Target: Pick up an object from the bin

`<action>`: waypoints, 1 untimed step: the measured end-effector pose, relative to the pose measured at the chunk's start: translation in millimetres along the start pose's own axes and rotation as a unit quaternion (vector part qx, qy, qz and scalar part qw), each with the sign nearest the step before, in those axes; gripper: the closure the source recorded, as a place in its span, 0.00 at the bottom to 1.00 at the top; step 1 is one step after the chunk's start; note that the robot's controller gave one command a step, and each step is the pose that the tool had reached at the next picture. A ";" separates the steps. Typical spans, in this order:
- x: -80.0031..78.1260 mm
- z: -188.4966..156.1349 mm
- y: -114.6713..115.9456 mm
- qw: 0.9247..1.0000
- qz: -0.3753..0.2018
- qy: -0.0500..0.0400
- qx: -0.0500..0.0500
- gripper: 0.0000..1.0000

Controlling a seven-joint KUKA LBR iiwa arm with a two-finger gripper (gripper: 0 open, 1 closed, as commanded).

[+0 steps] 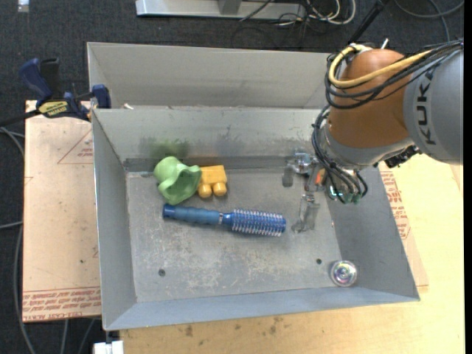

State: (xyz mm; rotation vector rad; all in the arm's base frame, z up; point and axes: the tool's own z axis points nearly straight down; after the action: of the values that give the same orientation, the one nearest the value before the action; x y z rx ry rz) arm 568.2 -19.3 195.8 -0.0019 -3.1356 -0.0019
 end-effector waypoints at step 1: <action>14.1 126.3 23.6 1.000 -0.002 0.000 0.000 0.00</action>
Offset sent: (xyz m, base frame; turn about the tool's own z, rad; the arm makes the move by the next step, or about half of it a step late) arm -0.0127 0.0221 -0.1212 -0.0021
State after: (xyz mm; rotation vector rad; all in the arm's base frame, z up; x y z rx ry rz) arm 553.4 4.5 69.6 0.0053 -3.1350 -0.0035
